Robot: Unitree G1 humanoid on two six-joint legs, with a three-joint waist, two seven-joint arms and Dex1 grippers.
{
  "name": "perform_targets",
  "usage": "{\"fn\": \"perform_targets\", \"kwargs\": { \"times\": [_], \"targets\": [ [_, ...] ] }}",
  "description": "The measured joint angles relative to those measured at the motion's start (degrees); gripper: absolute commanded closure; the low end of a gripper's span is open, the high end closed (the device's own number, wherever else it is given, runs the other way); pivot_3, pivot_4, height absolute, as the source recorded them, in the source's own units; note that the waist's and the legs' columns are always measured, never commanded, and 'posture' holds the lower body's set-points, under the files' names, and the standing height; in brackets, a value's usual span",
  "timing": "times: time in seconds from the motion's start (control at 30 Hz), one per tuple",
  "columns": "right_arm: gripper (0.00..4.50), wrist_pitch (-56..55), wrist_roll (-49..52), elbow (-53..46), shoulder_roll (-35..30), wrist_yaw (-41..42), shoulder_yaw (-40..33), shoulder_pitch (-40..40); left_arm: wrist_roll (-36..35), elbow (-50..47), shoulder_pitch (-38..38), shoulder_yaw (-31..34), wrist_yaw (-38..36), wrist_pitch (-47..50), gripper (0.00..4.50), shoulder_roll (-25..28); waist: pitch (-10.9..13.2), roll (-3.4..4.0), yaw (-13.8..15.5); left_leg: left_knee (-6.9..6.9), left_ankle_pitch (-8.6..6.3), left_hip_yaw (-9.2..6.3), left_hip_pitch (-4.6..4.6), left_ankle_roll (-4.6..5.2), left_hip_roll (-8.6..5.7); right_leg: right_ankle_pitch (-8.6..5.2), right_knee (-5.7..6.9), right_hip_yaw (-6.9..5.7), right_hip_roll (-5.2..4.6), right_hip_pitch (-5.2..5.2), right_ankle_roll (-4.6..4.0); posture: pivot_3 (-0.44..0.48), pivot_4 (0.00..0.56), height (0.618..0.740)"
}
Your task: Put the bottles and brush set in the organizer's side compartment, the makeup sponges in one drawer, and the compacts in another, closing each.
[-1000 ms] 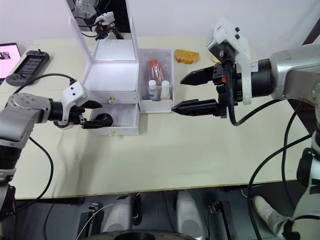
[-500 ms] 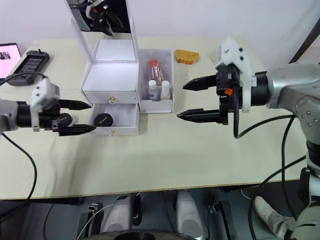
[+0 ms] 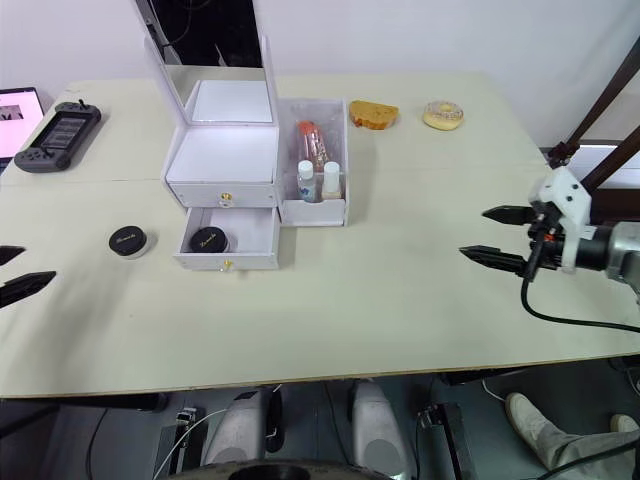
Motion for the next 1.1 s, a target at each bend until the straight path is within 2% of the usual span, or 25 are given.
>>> {"fn": "perform_targets", "kwargs": {
  "times": [0.37, 0.5, 0.73, 0.8, 0.93, 1.1],
  "targets": [
    [0.00, 2.75, -1.32, -1.73, 0.16, -2.07, -0.14, -1.14, 0.17, 4.95, 1.88, 0.04, -0.01, -4.08, 0.06, 0.69, 0.00, 0.01, -0.14, -0.17, -0.01, 0.06, 0.02, -0.01, 0.02, 0.00, -0.03, 0.03, 0.00, -0.10, -0.02, 0.000, 0.150, 0.738],
    [0.00, 11.13, 0.96, -5.49, 0.11, -3.24, 1.43, -3.98, -0.33, 4.67, 2.89, 0.39, 0.04, -4.11, 0.06, 0.50, 0.00, 0.01, -0.12, -0.21, -0.01, 0.07, 0.02, -0.01, 0.02, 0.00, -0.05, 0.03, -0.01, -0.12, -0.02, 0.000, 0.150, 0.738],
    [0.00, 20.83, 5.62, -14.86, 0.87, -5.00, 5.11, -10.31, -0.95, -3.72, 5.64, 0.74, 1.64, -2.40, 0.06, -2.20, 0.00, 0.03, -0.08, -0.45, 0.00, 0.06, 0.02, -0.01, 0.01, 0.00, -0.21, -0.02, -0.05, -0.06, -0.02, 0.000, 0.150, 0.740],
    [0.00, 23.28, 8.07, -17.80, 1.77, -5.41, 5.80, -14.07, -1.16, -7.68, 6.36, 0.59, 2.97, -1.01, 0.06, -2.96, 0.12, 0.34, -0.96, -0.51, 0.05, -1.38, 0.06, 0.02, -0.45, -0.06, -0.64, -1.23, -0.42, 0.78, 0.07, 0.000, 0.150, 0.740],
    [0.00, 29.23, 12.29, -21.02, 3.26, -6.65, 8.63, -21.12, -1.15, -13.81, 6.79, -0.55, 6.87, 2.77, 0.06, -4.41, 0.07, 0.28, -0.60, -0.65, 0.08, -1.22, 0.13, -0.07, -0.12, -0.06, -0.70, -1.39, -0.27, 0.84, 0.04, 0.000, 0.150, 0.740],
    [0.00, 29.63, 14.91, -24.94, 4.37, -4.16, 13.33, -27.93, -0.92, -19.43, 4.20, -4.06, 14.32, 9.03, 0.06, -7.13, 0.11, 0.37, -0.06, -0.68, 0.08, -1.17, 0.13, -0.07, -0.11, -0.05, -0.73, -1.35, -0.22, 0.80, 0.04, 0.000, 0.150, 0.740]
  ]
}}
